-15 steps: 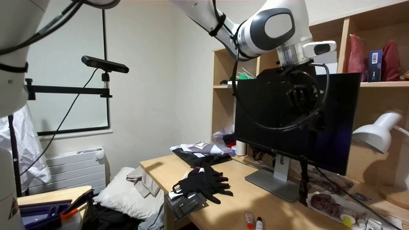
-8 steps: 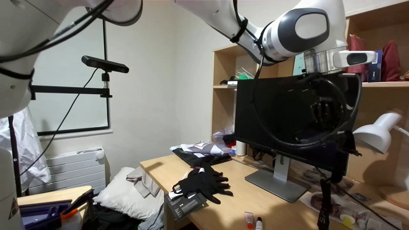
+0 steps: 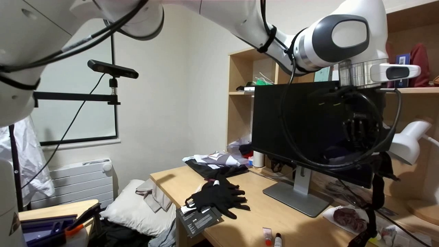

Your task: Move the black ribbon to the right

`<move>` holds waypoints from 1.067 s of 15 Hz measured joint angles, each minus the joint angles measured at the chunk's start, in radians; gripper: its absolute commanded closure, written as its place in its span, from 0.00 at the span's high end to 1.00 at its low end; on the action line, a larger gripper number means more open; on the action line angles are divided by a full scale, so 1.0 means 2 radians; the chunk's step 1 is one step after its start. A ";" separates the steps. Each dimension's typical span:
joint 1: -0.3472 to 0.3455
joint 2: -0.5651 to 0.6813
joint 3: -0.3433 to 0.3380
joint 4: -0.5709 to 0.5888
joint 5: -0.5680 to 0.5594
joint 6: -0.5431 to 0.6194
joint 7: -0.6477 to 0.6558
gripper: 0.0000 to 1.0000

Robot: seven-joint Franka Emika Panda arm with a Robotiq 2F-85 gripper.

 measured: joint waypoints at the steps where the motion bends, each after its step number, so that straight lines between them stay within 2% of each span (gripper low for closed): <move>1: 0.000 0.000 0.000 0.000 0.000 0.000 0.000 0.09; 4: 0.000 0.001 0.000 0.000 0.000 0.000 0.002 0.08; 6: 0.000 0.006 -0.003 0.009 0.000 0.000 0.035 0.08; 11: -0.020 0.065 -0.033 0.094 0.000 -0.005 0.139 0.08; 16: -0.047 0.144 -0.047 0.174 0.001 -0.037 0.228 0.08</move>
